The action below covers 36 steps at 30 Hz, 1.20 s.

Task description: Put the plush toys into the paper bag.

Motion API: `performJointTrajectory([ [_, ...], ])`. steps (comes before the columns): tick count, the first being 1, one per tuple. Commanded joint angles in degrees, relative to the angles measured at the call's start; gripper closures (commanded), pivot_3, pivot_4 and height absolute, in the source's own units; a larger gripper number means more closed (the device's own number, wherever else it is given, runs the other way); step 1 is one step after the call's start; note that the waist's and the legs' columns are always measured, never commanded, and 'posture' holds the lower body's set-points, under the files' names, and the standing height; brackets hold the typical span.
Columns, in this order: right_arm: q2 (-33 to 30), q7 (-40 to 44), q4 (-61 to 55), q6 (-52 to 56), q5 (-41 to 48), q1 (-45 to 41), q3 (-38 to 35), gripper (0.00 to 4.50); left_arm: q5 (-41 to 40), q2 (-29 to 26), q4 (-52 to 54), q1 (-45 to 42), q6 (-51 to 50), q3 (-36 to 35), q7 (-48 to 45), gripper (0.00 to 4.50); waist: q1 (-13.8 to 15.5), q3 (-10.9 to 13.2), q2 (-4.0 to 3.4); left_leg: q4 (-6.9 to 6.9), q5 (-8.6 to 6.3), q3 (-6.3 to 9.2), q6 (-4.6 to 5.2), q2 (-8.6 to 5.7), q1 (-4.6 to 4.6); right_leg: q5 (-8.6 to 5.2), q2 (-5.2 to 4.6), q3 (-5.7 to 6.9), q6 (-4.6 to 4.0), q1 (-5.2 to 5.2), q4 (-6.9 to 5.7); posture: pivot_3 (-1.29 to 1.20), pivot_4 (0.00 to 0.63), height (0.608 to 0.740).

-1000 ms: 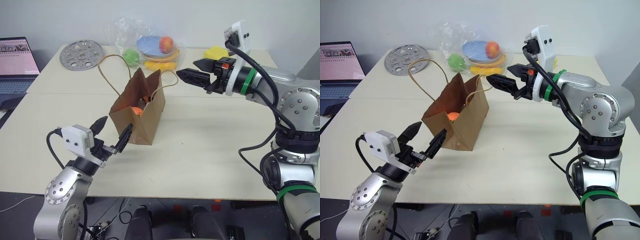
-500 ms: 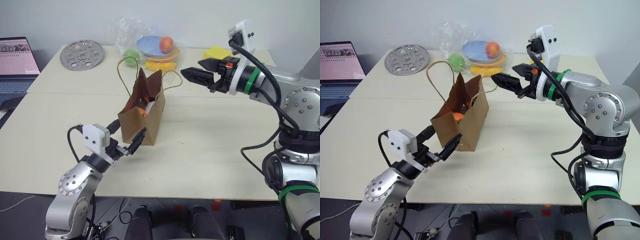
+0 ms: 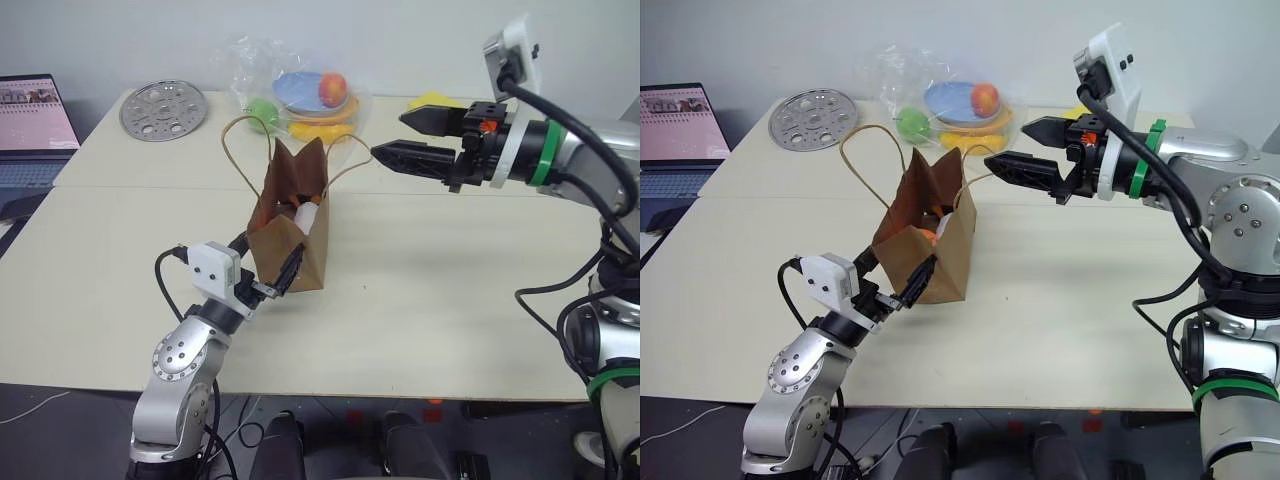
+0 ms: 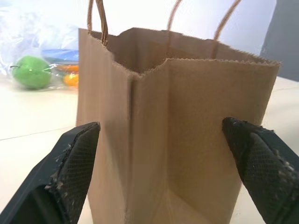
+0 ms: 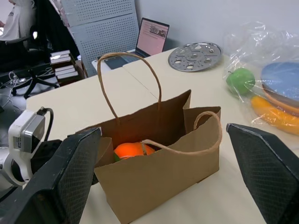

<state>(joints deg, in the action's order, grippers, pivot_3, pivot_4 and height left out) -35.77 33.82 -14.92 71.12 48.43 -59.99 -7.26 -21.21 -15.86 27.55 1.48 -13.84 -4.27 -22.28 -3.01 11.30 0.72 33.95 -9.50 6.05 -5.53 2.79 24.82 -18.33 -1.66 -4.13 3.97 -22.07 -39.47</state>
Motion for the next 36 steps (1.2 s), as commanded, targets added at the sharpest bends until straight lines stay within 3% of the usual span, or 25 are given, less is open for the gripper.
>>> performJointTrajectory([
  [1, 0.3, -0.2, -1.1, -1.4, 0.0, -0.1, 0.1, 0.0, -2.9, -3.0, 4.4, 2.4, -1.5, -0.9, -3.4, 0.02, -0.1, 0.0, 0.0, 0.0, 0.0, 0.01, 0.0, 0.0, 0.0, 0.0, 0.0, 0.0, 0.0, 0.0, -0.02, 0.0, 0.15, 0.74],
  [4, 0.0, 0.4, -1.7, -1.3, 0.4, 0.4, 0.4, 0.0, -3.0, -4.2, 4.4, 2.8, -1.8, -0.8, -3.7, 0.02, 0.0, 0.0, -0.01, -0.01, 0.0, 0.02, 0.0, 0.0, 0.0, 0.0, 0.0, 0.01, 0.0, 0.0, -0.01, 0.0, 0.15, 0.74],
  [13, -10.3, 12.2, -9.2, -4.7, -0.8, 9.9, 8.2, 0.0, -2.6, -2.9, 6.9, 5.0, -1.8, 0.0, -1.6, 0.02, 1.1, 0.0, 0.0, -0.01, 0.0, -0.01, 0.0, 0.0, 0.02, 0.04, -0.02, 0.01, 0.07, 0.13, 0.39, 0.0, 0.15, 0.74],
  [16, -8.3, 10.7, -12.9, -7.2, -2.6, 15.0, 11.1, 0.0, -3.2, -3.3, 8.0, 5.7, -2.1, -0.6, -1.8, 0.02, 1.1, 0.0, 0.01, -0.01, 0.0, 0.02, 0.0, 0.02, 0.0, 0.04, 0.0, 0.04, 0.07, 0.15, 0.39, 0.0, 0.15, 0.74],
  [19, -1.6, 6.1, -12.6, -8.6, -4.1, 17.2, 13.1, 0.0, -5.4, -5.5, 8.4, 5.1, -3.6, -3.5, -3.3, 0.02, 0.9, 0.0, 0.0, 0.0, 0.0, 0.02, 0.0, 0.02, 0.0, 0.04, 0.0, 0.03, 0.07, 0.16, 0.38, 0.0, 0.15, 0.74],
  [22, 0.9, 4.5, -11.4, -10.3, -7.0, 18.2, 14.5, 0.6, -7.4, -8.4, 8.0, 4.6, -4.8, -5.3, -5.0, 0.0, 0.9, 0.0, 0.0, 0.0, 0.0, 0.03, -0.01, 0.01, 0.0, 0.06, 0.0, 0.03, 0.09, 0.16, 0.36, 0.0, 0.15, 0.74],
  [25, 3.3, 2.9, -10.5, -11.7, -9.0, 19.1, 15.7, 1.64, -9.7, -10.9, 7.2, 3.9, -6.2, -7.0, -7.2, 0.0, 1.2, 0.0, 0.04, 0.04, 0.0, 0.04, -0.01, 0.0, 0.0, 0.07, -0.01, 0.04, 0.11, 0.24, 0.44, 0.0, 0.15, 0.74],
  [28, 6.4, 1.1, -9.0, -13.5, -11.5, 19.3, 17.2, 2.75, -10.8, -12.2, 6.3, 3.7, -5.8, -8.2, -8.9, 0.61, 1.1, 0.0, 0.04, 0.02, 0.0, 0.05, -0.01, 0.0, 0.0, 0.07, -0.01, 0.05, 0.11, 0.24, 0.44, 0.0, 0.15, 0.74],
  [33, 10.2, 0.4, -6.4, -15.6, -14.2, 19.4, 19.3, 4.5, -9.6, -11.6, 4.8, 1.4, -5.8, -5.8, -8.6, 2.2, 1.2, 0.0, 0.04, 0.01, 0.0, 0.06, -0.01, 0.0, -0.01, 0.08, -0.01, 0.06, 0.12, 0.25, 0.42, 0.0, 0.15, 0.74],
  [36, 12.0, 0.7, -4.5, -16.8, -15.8, 18.9, 20.6, 4.5, -8.3, -11.5, 3.4, -0.3, -5.4, -5.1, -8.1, 3.13, 1.1, 0.0, 0.04, 0.01, 0.0, 0.07, -0.01, 0.0, -0.02, 0.08, 0.0, 0.06, 0.12, 0.25, 0.41, 0.0, 0.15, 0.74],
])
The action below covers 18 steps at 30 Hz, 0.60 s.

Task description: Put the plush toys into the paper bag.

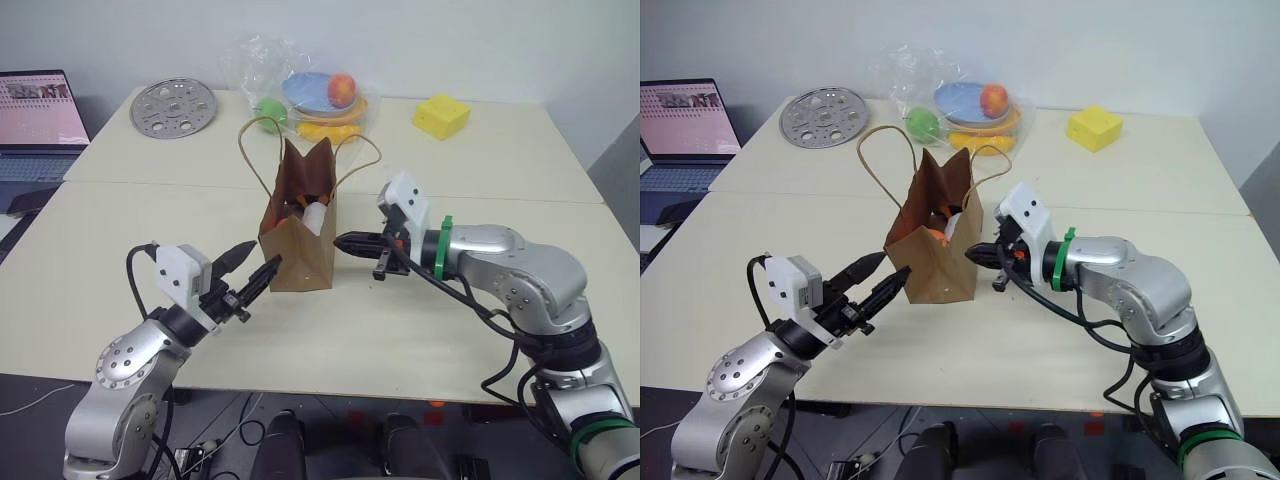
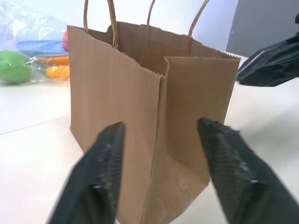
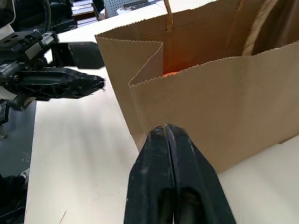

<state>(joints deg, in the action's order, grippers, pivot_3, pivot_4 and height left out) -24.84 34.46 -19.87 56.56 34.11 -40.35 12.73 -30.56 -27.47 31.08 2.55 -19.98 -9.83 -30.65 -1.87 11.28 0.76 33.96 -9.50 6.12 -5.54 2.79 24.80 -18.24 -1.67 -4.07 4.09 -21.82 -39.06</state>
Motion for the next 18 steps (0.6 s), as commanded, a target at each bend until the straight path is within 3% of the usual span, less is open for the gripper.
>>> performJointTrajectory([
  [1, 1.9, 0.2, 1.0, -2.7, -2.0, -1.1, 1.1, 4.5, 1.3, -0.1, -0.6, -1.9, 0.7, 0.3, 0.4, 3.43, 0.0, 0.0, 0.0, 0.0, 0.0, 0.0, 0.0, 0.0, 0.0, 0.0, 0.0, 0.0, 0.0, 0.0, 0.0, 0.0, 0.15, 0.74],
  [2, 3.1, 0.1, 1.7, -3.0, -2.3, -1.6, 1.5, 4.5, 1.4, -0.3, -0.9, -2.2, 0.9, 0.2, 0.1, 3.71, 0.0, 0.0, 0.0, 0.0, 0.0, 0.01, 0.0, 0.0, 0.0, 0.0, 0.0, 0.01, 0.0, 0.0, -0.01, 0.0, 0.15, 0.74],
  [10, 13.2, -1.1, 7.2, -5.5, -4.7, -4.9, 3.2, 4.5, -0.1, -2.5, -3.6, -7.1, 0.2, 0.0, -4.1, 3.71, -0.2, 0.0, -0.01, -0.01, 0.0, 0.04, 0.0, 0.01, -0.01, 0.01, 0.01, 0.04, 0.0, -0.02, -0.04, 0.0, 0.15, 0.74],
  [18, 19.4, -2.8, 9.6, -5.3, -5.0, -5.6, 1.4, 4.5, -2.0, -5.7, -6.6, -10.1, -1.5, -1.0, -8.7, 3.71, -0.2, 0.0, 0.0, -0.02, 0.0, 0.08, 0.0, 0.01, -0.01, 0.03, 0.02, 0.07, 0.03, -0.02, -0.09, 0.0, 0.15, 0.74],
])
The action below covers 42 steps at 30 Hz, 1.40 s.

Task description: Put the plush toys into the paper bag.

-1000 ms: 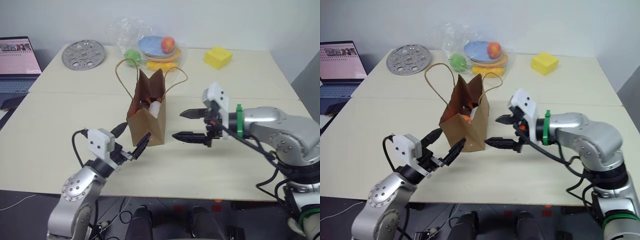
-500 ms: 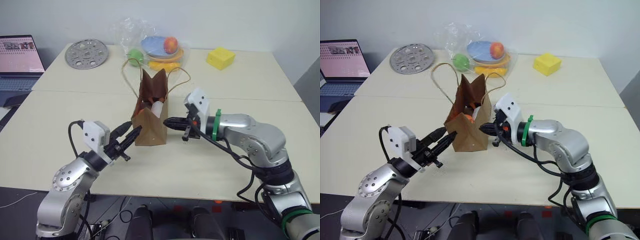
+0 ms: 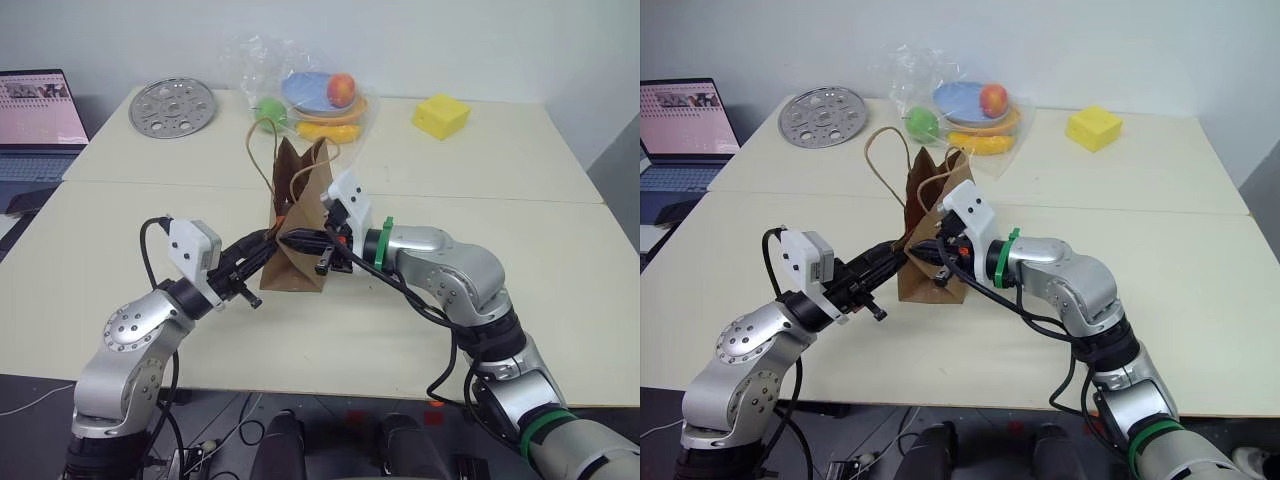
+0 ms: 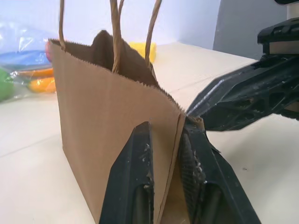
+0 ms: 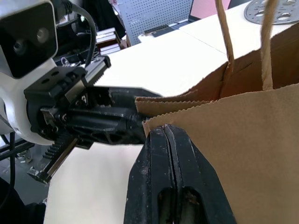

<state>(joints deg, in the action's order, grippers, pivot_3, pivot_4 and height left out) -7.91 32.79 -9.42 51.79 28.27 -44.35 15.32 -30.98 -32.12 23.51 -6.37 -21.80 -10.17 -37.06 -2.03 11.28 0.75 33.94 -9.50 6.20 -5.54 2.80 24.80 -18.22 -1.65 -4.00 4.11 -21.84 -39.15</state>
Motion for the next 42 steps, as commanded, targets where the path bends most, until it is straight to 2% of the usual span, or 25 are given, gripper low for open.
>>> performJointTrajectory([
  [1, 2.7, -1.1, -0.8, -0.7, 0.5, -1.5, -1.0, 4.5, -1.7, -1.2, 0.5, -1.4, 0.2, -1.0, -2.4, 3.71, -0.1, 0.0, 0.0, 0.0, 0.0, 0.01, 0.0, 0.01, 0.0, 0.0, 0.01, 0.0, 0.0, 0.0, -0.01, 0.0, 0.15, 0.74],
  [6, -0.6, 0.7, -2.0, -1.5, -1.7, -0.7, 0.2, 4.5, -2.1, -1.5, 2.5, 2.0, -0.6, -3.0, -1.8, 3.71, -0.2, 0.0, 0.0, 0.0, 0.0, -0.01, 0.0, 0.01, 0.0, 0.0, 0.0, -0.01, 0.0, 0.0, 0.02, 0.0, 0.15, 0.74],
  [10, -8.5, 5.0, -5.0, -0.1, -0.5, -1.5, -2.1, 4.5, -4.5, -0.5, 10.4, 8.6, -1.7, -5.3, 0.6, 3.71, 0.0, 0.0, 0.0, -0.01, -0.01, -0.03, -0.01, 0.0, 0.02, 0.0, -0.04, -0.03, 0.0, 0.0, 0.06, 0.0, 0.15, 0.74],
  [13, -13.4, 7.7, -7.0, 1.6, 1.6, -2.2, -4.1, 4.5, -7.6, 0.7, 15.9, 13.0, -3.2, -7.0, 3.5, 3.16, 0.1, 0.0, 0.0, -0.01, -0.01, -0.02, -0.01, 0.0, 0.0, 0.0, -0.04, -0.02, 0.0, 0.01, 0.06, 0.0, 0.15, 0.74],
  [17, -18.1, 10.6, -9.2, 3.7, 3.8, -2.9, -6.0, 4.5, -8.1, 1.8, 20.1, 17.2, -4.1, -6.3, 5.9, 1.97, 0.0, 0.0, 0.0, 0.0, -0.01, -0.08, -0.01, 0.01, -0.02, 0.0, -0.03, -0.07, 0.0, 0.01, 0.06, 0.0, 0.15, 0.74],
  [18, -19.5, 11.9, -9.9, 4.9, 5.2, -3.3, -6.7, 4.23, -7.5, 2.5, 20.5, 17.6, -3.8, -5.1, 6.8, 1.57, 0.0, 0.0, 0.0, 0.0, -0.01, -0.08, 0.0, 0.01, -0.02, 0.0, -0.03, -0.07, 0.0, 0.02, 0.06, 0.0, 0.15, 0.74],
  [19, -20.4, 12.7, -10.3, 5.8, 6.2, -3.5, -7.1, 4.15, -7.0, 3.0, 20.6, 17.7, -3.6, -4.2, 7.3, 1.37, 0.1, 0.0, 0.0, 0.01, -0.01, -0.08, 0.0, 0.01, -0.02, 0.0, -0.03, -0.07, -0.01, 0.02, 0.06, 0.0, 0.15, 0.74],
  [20, -20.9, 13.2, -10.5, 6.4, 6.9, -3.7, -7.4, 3.84, -6.7, 3.3, 20.7, 17.7, -3.5, -3.8, 7.7, 0.97, 0.1, 0.0, 0.0, 0.02, -0.01, -0.09, 0.0, 0.0, -0.02, 0.0, -0.03, -0.07, 0.0, 0.02, 0.07, 0.0, 0.15, 0.74],
  [22, -22.0, 13.9, -11.1, 6.9, 7.7, -3.8, -7.5, 3.35, -5.7, 3.7, 20.8, 17.5, -3.0, -2.8, 8.1, 0.54, 0.1, 0.0, 0.01, 0.02, -0.01, -0.09, 0.0, 0.0, -0.02, 0.0, -0.03, -0.07, -0.01, 0.04, 0.08, 0.0, 0.15, 0.74],
  [24, -24.4, 15.0, -12.4, 7.7, 8.4, -4.3, -7.8, 2.66, -1.1, 6.3, 19.6, 16.2, 0.3, -0.3, 10.8, 0.0, 0.3, 0.0, -0.01, 0.03, -0.01, -0.09, 0.0, 0.0, -0.02, 0.0, -0.03, -0.07, -0.01, 0.05, 0.08, 0.0, 0.15, 0.74],
  [27, -25.7, 14.0, -13.1, 9.2, 9.4, -5.5, -9.1, 1.65, 3.1, 10.4, 19.6, 17.4, 3.3, 1.3, 14.6, 0.0, 0.2, 0.0, 0.01, 0.04, -0.01, -0.1, 0.0, -0.02, -0.02, 0.0, -0.04, -0.08, -0.01, 0.07, 0.12, 0.0, 0.15, 0.74],
  [31, -26.1, 12.4, -14.1, 12.1, 11.6, -6.5, -11.0, 0.17, 6.7, 11.6, 19.6, 19.4, 6.2, 2.5, 14.7, 0.0, 0.1, 0.0, 0.0, 0.01, -0.01, -0.1, 0.0, -0.01, -0.03, 0.0, -0.03, -0.08, -0.01, 0.04, 0.09, 0.0, 0.15, 0.74],
  [42, -26.7, 9.5, -15.6, 15.5, 14.5, -6.5, -12.7, 0.08, 9.2, 13.5, 17.6, 19.1, 8.6, 4.1, 15.9, 0.0, 0.2, 0.0, 0.01, 0.04, -0.01, -0.11, 0.0, -0.02, -0.02, 0.0, -0.04, -0.09, -0.02, 0.06, 0.13, 0.0, 0.15, 0.74],
])
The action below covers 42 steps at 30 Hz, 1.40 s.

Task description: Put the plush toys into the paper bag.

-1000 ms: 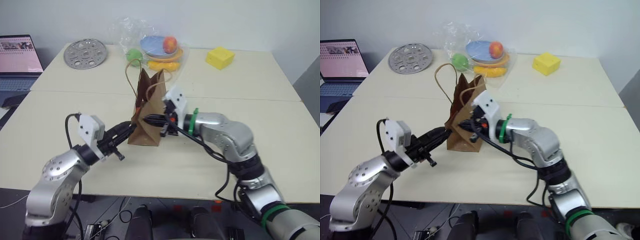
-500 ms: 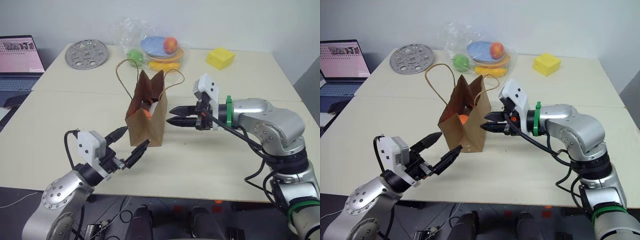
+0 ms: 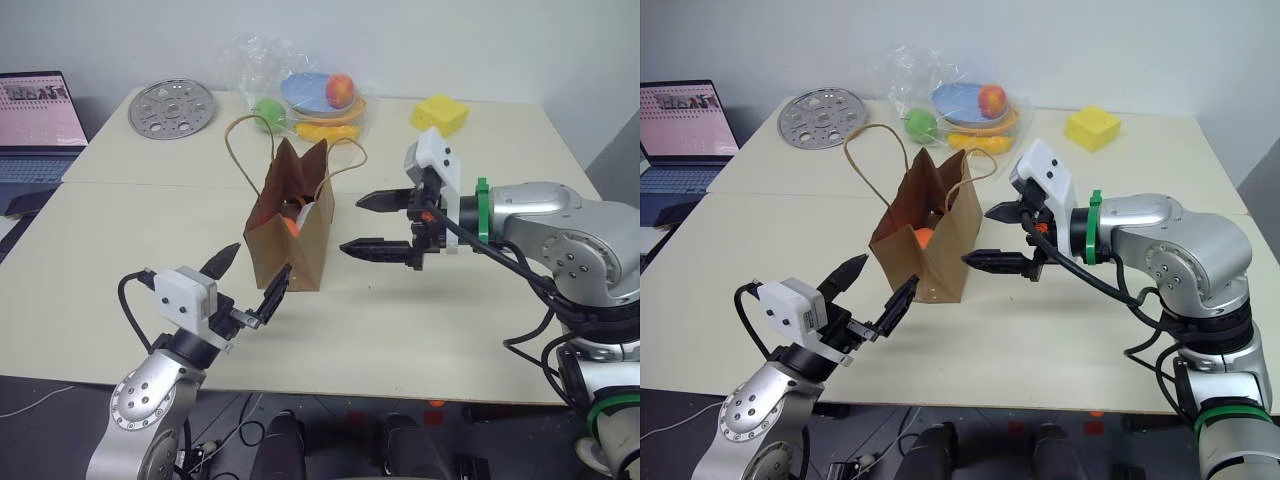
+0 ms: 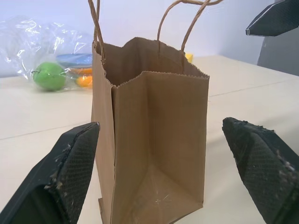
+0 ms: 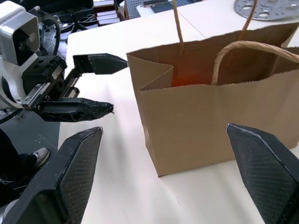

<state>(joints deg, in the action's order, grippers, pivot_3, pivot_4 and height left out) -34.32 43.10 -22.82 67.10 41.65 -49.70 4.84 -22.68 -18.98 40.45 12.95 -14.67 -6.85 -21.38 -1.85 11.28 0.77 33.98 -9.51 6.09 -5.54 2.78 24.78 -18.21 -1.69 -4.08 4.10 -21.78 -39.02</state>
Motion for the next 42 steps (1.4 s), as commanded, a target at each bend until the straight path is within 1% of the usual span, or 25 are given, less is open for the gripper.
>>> performJointTrajectory([
  [1, -0.4, -1.0, -2.3, 0.2, 1.3, -1.2, -2.2, 0.08, 1.2, 0.5, 0.3, -0.5, 1.8, 1.0, 0.3, 0.0, 0.0, 0.0, 0.0, 0.0, 0.0, 0.0, 0.0, 0.0, 0.0, 0.0, 0.0, 0.0, 0.0, 0.0, 0.0, 0.0, 0.15, 0.74],
  [8, -0.7, -2.4, -3.2, 2.1, 3.0, -1.8, -3.1, 0.08, 4.5, 3.7, -5.1, -6.3, 3.2, 4.4, 2.2, 0.0, 0.1, 0.0, 0.0, 0.03, 0.0, 0.02, 0.0, -0.01, 0.0, 0.0, 0.01, 0.01, 0.0, 0.02, -0.01, 0.0, 0.15, 0.74],
  [16, -1.1, -4.5, -4.1, 3.6, 4.0, -2.1, -4.2, 0.08, 7.3, 5.7, -9.3, -8.4, 5.4, 7.1, 2.5, 0.0, 0.1, 0.0, 0.0, 0.0, 0.0, 0.02, 0.0, 0.0, 0.0, 0.0, 0.01, 0.02, 0.01, 0.01, -0.01, 0.0, 0.15, 0.74],
  [21, -1.9, -4.5, -4.6, 4.2, 5.3, -3.0, -4.9, 0.08, 8.3, 7.1, -11.8, -10.3, 5.9, 7.5, 3.1, 0.0, 0.1, 0.0, 0.0, 0.01, 0.0, 0.01, 0.0, -0.01, 0.0, 0.0, 0.01, 0.01, 0.01, 0.02, -0.01, 0.0, 0.15, 0.74],
  [24, -3.0, -2.6, -5.0, 3.3, 6.7, -3.8, -5.2, 0.08, 9.4, 7.6, -13.0, -11.3, 6.3, 7.8, 3.9, 0.0, 0.1, 0.0, -0.01, 0.01, 0.0, 0.03, 0.0, -0.01, 0.0, 0.0, 0.01, 0.02, 0.01, 0.01, -0.01, 0.0, 0.15, 0.74],
  [26, -4.6, 1.2, -5.7, 1.6, 8.3, -5.1, -5.6, 0.08, 9.6, 8.2, -13.6, -11.7, 6.1, 7.1, 4.9, 0.0, 0.1, 0.0, -0.01, 0.0, 0.0, 0.03, 0.0, -0.01, 0.0, 0.0, 0.01, 0.02, 0.01, 0.01, -0.01, 0.0, 0.15, 0.74],
  [28, -5.7, 3.1, -5.8, 0.9, 9.3, -6.0, -5.8, 0.08, 9.5, 8.4, -13.8, -11.8, 5.8, 6.7, 5.4, 0.0, 0.1, 0.0, -0.01, 0.0, 0.0, 0.03, 0.0, -0.01, 0.01, 0.0, 0.01, 0.03, 0.01, 0.01, -0.01, 0.0, 0.15, 0.74],
  [31, -5.4, 1.8, -5.3, 0.1, 8.5, -6.0, -4.8, 0.0, 9.2, 8.2, -13.6, -11.5, 7.0, 6.8, 4.8, 0.52, 0.1, 0.0, -0.01, -0.01, 0.0, 0.04, 0.0, 0.0, 0.0, 0.0, 0.01, 0.03, 0.01, 0.02, -0.01, 0.0, 0.15, 0.74],
  [32, -5.5, 1.6, -5.2, -0.1, 8.3, -5.9, -4.5, 0.0, 9.2, 8.2, -13.5, -11.5, 7.1, 6.8, 4.8, 0.77, 0.1, 0.0, -0.01, 0.0, 0.0, 0.03, 0.0, 0.0, 0.0, 0.0, 0.01, 0.03, 0.01, 0.02, -0.01, 0.0, 0.15, 0.74],
  [42, -5.6, 0.7, -5.0, -1.0, 8.3, -5.5, -4.0, 0.0, 9.4, 8.4, -13.1, -11.5, 6.9, 6.4, 5.6, 3.75, 0.1, 0.0, -0.01, 0.01, 0.0, 0.03, 0.0, -0.01, 0.0, 0.0, 0.01, 0.03, 0.01, 0.02, -0.01, 0.0, 0.15, 0.74],
])
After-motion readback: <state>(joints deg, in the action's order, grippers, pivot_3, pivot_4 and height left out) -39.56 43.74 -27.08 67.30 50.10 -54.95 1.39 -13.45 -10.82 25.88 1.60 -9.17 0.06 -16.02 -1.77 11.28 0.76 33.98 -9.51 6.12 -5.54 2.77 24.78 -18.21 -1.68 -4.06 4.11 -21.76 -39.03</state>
